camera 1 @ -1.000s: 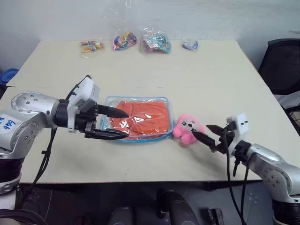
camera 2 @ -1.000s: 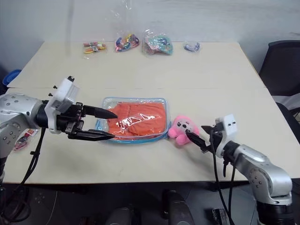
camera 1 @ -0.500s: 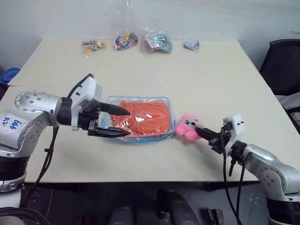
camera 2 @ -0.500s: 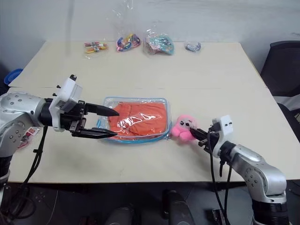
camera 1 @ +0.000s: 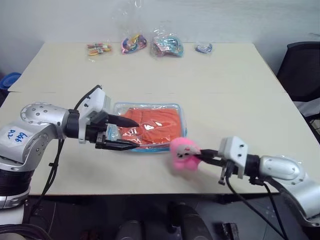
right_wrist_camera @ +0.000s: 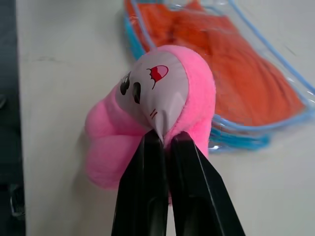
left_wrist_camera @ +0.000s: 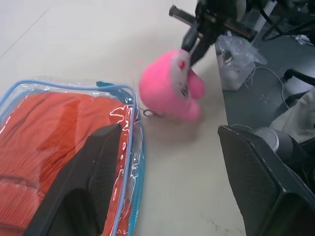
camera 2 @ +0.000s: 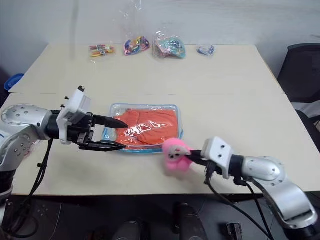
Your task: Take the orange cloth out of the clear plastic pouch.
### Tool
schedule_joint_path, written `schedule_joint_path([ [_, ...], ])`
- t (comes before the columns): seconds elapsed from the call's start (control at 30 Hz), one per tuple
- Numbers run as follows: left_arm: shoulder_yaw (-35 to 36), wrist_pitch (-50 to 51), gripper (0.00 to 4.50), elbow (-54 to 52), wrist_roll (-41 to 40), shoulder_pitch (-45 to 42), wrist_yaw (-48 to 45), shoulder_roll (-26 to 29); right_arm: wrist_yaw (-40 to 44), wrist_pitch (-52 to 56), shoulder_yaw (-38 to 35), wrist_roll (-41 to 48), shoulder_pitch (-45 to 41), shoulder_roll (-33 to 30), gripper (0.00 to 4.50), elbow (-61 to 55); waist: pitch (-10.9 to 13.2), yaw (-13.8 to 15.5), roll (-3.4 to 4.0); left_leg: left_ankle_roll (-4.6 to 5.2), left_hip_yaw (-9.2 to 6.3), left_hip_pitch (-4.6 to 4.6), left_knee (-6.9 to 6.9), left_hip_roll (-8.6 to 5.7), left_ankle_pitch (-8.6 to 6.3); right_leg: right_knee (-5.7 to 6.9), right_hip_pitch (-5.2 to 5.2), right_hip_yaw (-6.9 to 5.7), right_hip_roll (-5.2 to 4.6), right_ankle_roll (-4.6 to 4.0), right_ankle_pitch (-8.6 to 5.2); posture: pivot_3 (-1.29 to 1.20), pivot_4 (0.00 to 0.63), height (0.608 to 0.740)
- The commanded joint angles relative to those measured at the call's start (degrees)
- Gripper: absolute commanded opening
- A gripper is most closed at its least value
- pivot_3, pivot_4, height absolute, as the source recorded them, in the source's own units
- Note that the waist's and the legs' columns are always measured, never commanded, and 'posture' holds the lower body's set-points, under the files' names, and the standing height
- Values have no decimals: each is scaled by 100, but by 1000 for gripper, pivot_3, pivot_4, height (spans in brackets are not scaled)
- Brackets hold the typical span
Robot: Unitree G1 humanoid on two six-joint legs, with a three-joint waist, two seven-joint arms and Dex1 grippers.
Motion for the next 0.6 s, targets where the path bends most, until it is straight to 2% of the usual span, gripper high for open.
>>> schedule_joint_path([
  [0.03,-57,-63,3314,-202,54,41,-33,-27,345,-483,530,-449,-348,114,40,401,0,3,0,0,1,0,0,0,0,0,0,0,-1,0,0,0,150,740],
  [0.17,-243,-286,3314,-283,292,243,-117,17,689,-993,1235,-983,-837,409,40,1121,-1,-4,-1,0,7,1,1,0,0,1,-1,3,3,-5,-1,0,150,740],
  [0.2,-281,-348,3314,-298,355,297,-143,23,777,-1092,1348,-1051,-913,465,271,1225,-1,-7,-1,0,7,2,0,0,0,1,-1,2,5,-6,-2,0,150,740],
  [0.27,-338,-412,3314,-312,433,351,-164,2,897,-1232,1461,-1141,-1019,548,776,1403,-1,-5,-1,0,8,4,0,2,0,2,-1,3,6,-7,-3,0,150,740],
  [0.4,-522,-432,3314,-305,533,365,-125,-155,1145,-1427,1490,-1144,-1095,566,2125,1539,-1,4,-2,0,8,5,1,6,0,4,-1,3,4,-8,-3,0,150,740],
  [0.6,-962,-635,3314,43,958,100,100,-751,938,-1673,952,-1223,-995,350,4172,1054,-1,20,-2,0,7,3,1,6,0,5,-1,3,2,-8,-3,0,150,740],
])
